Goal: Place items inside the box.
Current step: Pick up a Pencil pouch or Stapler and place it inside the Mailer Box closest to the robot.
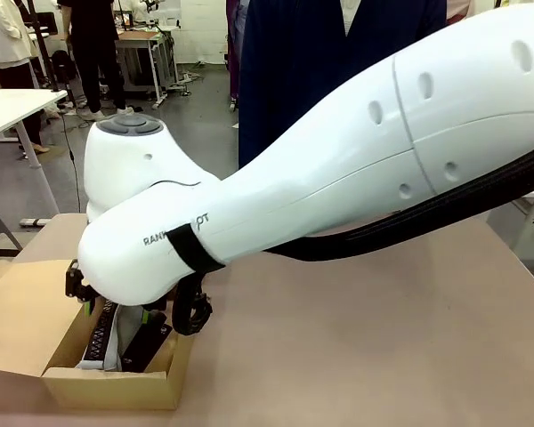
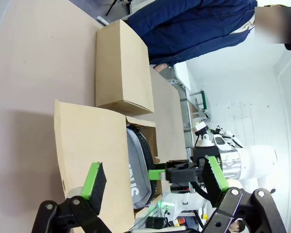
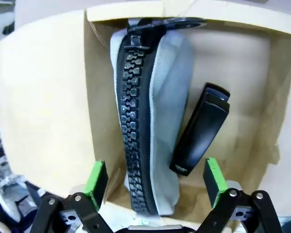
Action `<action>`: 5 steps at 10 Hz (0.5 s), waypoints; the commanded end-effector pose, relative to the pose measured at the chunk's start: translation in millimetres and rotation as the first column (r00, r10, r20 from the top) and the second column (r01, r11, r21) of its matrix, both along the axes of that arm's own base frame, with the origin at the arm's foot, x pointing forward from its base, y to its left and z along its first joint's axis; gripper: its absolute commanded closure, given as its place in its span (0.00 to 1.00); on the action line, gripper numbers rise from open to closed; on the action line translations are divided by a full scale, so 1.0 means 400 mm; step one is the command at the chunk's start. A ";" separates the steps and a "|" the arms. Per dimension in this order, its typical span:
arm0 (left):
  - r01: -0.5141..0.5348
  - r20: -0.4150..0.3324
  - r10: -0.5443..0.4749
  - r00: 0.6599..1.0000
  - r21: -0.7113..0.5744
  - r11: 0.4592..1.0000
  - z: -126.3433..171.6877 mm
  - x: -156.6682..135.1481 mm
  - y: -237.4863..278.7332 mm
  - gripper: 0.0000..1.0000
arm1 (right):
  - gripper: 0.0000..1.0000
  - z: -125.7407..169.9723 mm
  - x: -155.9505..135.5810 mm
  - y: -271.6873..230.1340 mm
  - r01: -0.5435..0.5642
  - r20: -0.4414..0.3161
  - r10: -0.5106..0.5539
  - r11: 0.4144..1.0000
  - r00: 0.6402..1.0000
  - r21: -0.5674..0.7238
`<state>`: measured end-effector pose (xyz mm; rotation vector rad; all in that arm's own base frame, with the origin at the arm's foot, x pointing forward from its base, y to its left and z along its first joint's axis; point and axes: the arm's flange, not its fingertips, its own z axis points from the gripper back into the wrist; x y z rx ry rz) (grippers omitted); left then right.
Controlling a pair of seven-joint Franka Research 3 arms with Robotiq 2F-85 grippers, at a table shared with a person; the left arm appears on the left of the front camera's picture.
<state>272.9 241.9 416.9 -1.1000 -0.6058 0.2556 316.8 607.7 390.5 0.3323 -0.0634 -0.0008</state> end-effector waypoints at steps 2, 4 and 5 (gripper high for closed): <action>-0.004 0.034 0.004 0.999 -0.010 1.000 0.001 0.002 0.000 0.00 | 0.00 0.065 -0.018 -0.246 -0.063 -0.041 0.075 0.966 0.996 0.252; -0.004 0.034 0.004 0.999 -0.010 1.000 0.001 0.002 0.000 0.00 | 0.00 0.105 -0.041 -0.512 -0.075 -0.011 0.098 0.824 0.995 0.561; -0.004 0.034 0.004 0.999 -0.010 1.000 0.001 0.002 0.000 0.00 | 0.00 0.107 -0.075 -0.678 -0.053 0.014 0.061 0.717 0.998 0.695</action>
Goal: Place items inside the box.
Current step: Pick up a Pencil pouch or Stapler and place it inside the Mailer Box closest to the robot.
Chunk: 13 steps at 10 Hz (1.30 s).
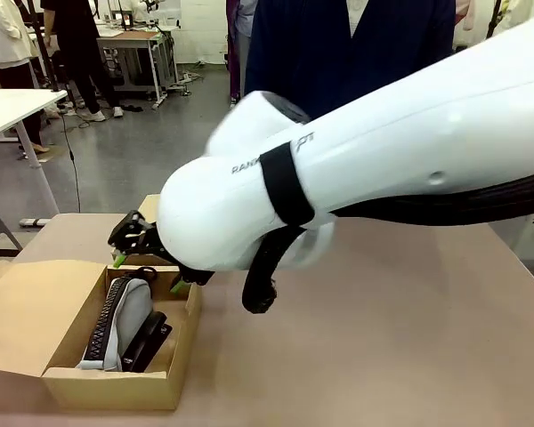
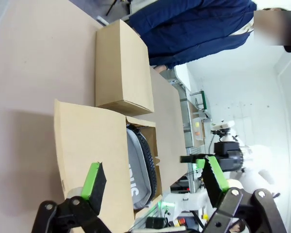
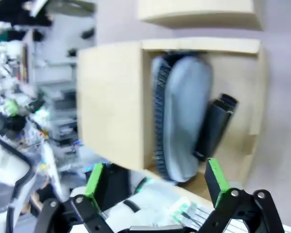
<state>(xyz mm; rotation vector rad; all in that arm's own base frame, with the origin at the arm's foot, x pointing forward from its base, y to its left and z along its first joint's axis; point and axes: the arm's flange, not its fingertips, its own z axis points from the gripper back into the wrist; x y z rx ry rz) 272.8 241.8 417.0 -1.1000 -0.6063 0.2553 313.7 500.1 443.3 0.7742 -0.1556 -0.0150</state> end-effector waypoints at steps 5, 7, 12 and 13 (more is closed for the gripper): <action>-0.004 0.033 0.004 0.999 -0.010 1.000 0.001 0.002 0.000 0.00 | 0.00 -0.039 -0.221 -0.754 0.211 -0.365 -0.044 0.876 0.930 0.433; -0.004 0.033 0.004 0.999 -0.010 1.000 0.001 0.002 0.000 0.00 | 0.00 0.229 0.084 0.003 0.064 -0.137 0.005 0.865 0.991 0.498; -0.004 0.033 0.004 0.999 -0.010 1.000 0.001 0.002 0.000 0.00 | 0.00 0.229 0.084 0.003 0.064 -0.137 0.005 0.865 0.991 0.498; -0.004 0.033 0.004 0.999 -0.010 1.000 0.001 0.002 0.000 0.00 | 0.00 0.219 0.054 -0.026 0.045 -0.118 0.017 0.864 0.993 0.501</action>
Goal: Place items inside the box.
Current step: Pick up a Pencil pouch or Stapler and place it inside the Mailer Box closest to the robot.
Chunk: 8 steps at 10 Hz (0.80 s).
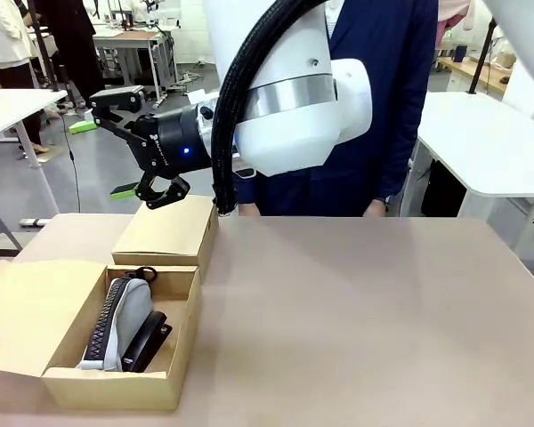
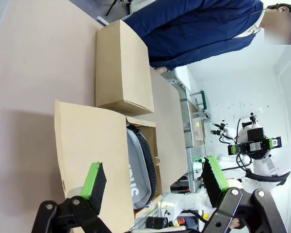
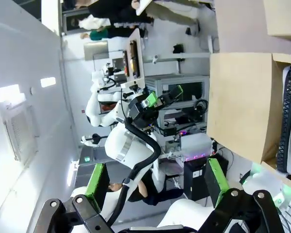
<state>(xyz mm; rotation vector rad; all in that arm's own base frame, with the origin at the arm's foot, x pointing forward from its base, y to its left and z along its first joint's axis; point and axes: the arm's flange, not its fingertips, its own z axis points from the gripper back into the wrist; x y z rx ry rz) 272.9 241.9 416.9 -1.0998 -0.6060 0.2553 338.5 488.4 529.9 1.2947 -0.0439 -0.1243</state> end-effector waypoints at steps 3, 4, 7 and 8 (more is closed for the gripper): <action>-0.004 0.034 0.005 0.999 -0.011 1.000 0.001 0.002 0.000 0.00 | 0.00 -0.032 0.036 -0.068 -0.268 0.216 0.374 0.877 0.902 -0.398; -0.004 0.034 0.005 0.999 -0.011 1.000 0.001 0.002 0.000 0.00 | 0.00 -0.043 0.041 -0.107 -0.300 0.245 0.461 0.816 0.853 -0.494; -0.004 0.034 0.005 0.999 -0.011 1.000 0.001 0.002 0.000 0.00 | 0.00 0.013 0.070 -0.381 -0.289 0.255 0.356 0.920 0.899 -0.265; -0.004 0.034 0.005 0.999 -0.011 1.000 0.001 0.002 0.000 0.00 | 0.00 0.009 0.066 -0.492 -0.258 0.201 0.283 0.956 0.938 -0.143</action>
